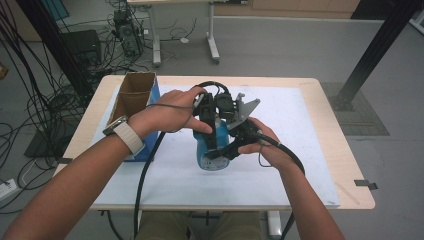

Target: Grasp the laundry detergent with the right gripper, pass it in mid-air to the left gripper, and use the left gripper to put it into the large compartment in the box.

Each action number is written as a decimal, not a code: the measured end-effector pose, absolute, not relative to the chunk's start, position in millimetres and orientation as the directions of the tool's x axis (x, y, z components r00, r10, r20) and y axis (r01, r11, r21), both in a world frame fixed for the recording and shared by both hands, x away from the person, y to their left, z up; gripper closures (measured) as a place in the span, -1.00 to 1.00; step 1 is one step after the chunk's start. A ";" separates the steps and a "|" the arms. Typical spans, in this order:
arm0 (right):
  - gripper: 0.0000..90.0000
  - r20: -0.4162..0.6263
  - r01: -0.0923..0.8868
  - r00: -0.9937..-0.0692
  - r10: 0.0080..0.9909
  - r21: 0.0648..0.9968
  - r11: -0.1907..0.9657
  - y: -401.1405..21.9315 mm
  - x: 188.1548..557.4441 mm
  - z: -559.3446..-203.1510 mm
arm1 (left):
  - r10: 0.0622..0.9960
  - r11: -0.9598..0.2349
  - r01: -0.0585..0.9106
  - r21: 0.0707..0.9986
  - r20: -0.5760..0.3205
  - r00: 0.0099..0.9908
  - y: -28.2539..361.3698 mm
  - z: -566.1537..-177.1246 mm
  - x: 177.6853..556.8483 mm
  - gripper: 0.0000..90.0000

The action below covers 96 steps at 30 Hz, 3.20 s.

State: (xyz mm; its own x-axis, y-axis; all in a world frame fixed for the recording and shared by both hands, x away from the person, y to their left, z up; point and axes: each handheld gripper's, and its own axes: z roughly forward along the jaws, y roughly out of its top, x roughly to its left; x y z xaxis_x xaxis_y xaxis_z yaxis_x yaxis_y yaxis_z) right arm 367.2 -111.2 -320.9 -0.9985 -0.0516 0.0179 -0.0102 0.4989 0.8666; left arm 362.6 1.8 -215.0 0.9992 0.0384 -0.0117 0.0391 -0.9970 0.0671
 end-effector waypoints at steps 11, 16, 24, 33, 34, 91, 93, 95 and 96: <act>-0.04 0.017 -0.011 -0.999 -0.051 0.866 0.499 -110.9 367.3 -320.7 | 0.041 -0.997 0.041 0.067 -0.012 0.999 2.5 -214.6 363.0 -0.15; -0.04 0.010 -0.017 -0.999 -0.051 0.866 0.501 -110.0 368.0 -321.1 | 0.041 -0.997 0.042 0.063 -0.013 0.999 2.7 -214.9 363.1 -0.15; -0.04 0.017 -0.012 -0.998 -0.053 0.866 0.499 -109.4 368.0 -320.8 | 0.043 -0.997 0.044 0.063 -0.013 0.999 3.4 -214.6 363.5 -0.15; -0.04 0.013 -0.015 -0.999 -0.053 0.867 0.497 -109.3 368.3 -320.6 | 0.046 -0.996 0.047 0.071 -0.009 0.999 4.2 -214.0 363.6 -0.15; -0.04 0.008 -0.018 -0.999 -0.052 0.867 0.498 -109.4 368.7 -320.6 | 0.047 -0.997 0.047 0.067 -0.011 0.999 4.2 -213.9 363.7 -0.15; -0.05 0.008 -0.024 -0.998 -0.064 0.874 0.486 -106.3 368.7 -322.5 | 0.056 -0.997 0.057 0.061 -0.009 0.998 6.6 -212.1 362.8 -0.17; -0.05 0.012 -0.021 -0.998 -0.064 0.873 0.488 -106.0 368.2 -322.4 | 0.057 -0.996 0.057 0.061 -0.008 0.998 6.7 -212.2 362.8 -0.17; -0.05 0.008 -0.024 -0.998 -0.064 0.873 0.486 -105.8 368.7 -322.5 | 0.057 -0.997 0.058 0.060 -0.006 0.998 6.8 -212.3 362.7 -0.17; -0.05 0.008 -0.024 -0.998 -0.064 0.873 0.487 -105.7 368.7 -322.5 | 0.058 -0.996 0.058 0.061 -0.006 0.998 6.8 -212.1 362.6 -0.17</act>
State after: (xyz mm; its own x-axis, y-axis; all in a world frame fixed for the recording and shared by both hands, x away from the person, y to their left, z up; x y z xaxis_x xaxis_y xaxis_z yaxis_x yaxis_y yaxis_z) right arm 368.7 -105.7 -322.5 -0.9979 -0.0641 0.0078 -0.0244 0.4866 0.8733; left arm 362.6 6.8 -212.1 0.9983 0.0577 -0.0056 0.0580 -0.9965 0.0609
